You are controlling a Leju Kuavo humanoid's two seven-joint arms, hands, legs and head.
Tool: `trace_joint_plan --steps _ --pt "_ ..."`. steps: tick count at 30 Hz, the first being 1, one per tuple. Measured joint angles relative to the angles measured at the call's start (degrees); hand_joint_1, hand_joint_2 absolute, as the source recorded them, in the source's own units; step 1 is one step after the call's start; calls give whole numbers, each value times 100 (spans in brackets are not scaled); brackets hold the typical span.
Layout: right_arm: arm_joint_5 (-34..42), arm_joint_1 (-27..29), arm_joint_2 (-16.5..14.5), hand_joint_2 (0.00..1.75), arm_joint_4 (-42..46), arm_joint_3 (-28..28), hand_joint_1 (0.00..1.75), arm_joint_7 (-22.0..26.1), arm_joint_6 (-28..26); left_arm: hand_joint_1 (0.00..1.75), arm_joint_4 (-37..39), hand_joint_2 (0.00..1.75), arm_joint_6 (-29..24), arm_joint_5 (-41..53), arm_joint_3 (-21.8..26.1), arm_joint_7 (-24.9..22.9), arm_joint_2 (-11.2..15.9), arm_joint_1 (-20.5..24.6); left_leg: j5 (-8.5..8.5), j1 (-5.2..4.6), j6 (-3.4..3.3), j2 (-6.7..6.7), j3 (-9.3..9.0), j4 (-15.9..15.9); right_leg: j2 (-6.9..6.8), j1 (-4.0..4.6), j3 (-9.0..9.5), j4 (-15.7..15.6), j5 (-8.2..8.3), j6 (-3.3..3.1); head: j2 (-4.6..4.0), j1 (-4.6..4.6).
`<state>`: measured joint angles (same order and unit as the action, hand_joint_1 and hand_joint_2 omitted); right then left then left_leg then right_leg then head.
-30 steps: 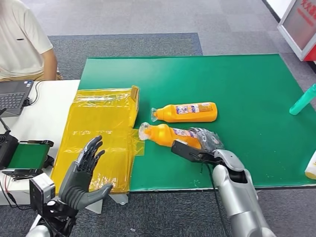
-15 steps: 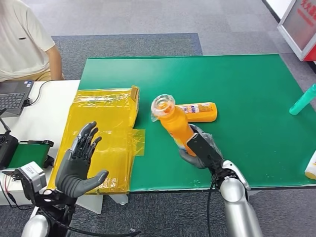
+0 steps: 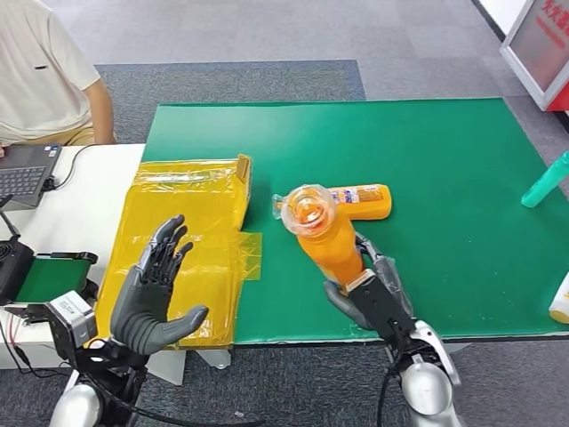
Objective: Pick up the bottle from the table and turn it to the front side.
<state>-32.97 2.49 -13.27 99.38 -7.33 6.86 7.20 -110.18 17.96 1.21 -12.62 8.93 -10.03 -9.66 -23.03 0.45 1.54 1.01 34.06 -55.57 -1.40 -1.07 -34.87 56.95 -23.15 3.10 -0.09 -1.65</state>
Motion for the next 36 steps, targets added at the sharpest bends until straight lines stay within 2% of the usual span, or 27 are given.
trace_joint_plan --steps 4,9,14,25,36 --pt "-499 148 -2 175 390 -257 175 293 -382 0 -110 175 104 497 -27 116 -126 126 1 0 1 0 0 0 1 0 1 0 2 0 -1 0" --pt "-963 159 2 175 764 -703 175 221 -558 0 -266 175 219 702 -190 -24 -190 227 1 0 1 0 -1 0 1 0 1 0 1 0 0 -1" --pt "-1258 192 15 175 806 -1038 175 413 -909 0 -262 175 283 710 -361 143 -188 264 1 0 1 0 0 0 1 0 -1 0 1 0 0 0" --pt "-1297 90 74 175 941 -1509 175 346 -932 0 -262 175 177 985 -743 45 -179 672 2 0 1 0 -1 0 1 0 1 0 2 0 0 -1" --pt "-1220 58 136 175 985 -1658 175 294 -873 0 -262 175 221 914 -878 50 -152 776 2 0 1 0 -1 0 1 0 0 0 1 0 0 0"
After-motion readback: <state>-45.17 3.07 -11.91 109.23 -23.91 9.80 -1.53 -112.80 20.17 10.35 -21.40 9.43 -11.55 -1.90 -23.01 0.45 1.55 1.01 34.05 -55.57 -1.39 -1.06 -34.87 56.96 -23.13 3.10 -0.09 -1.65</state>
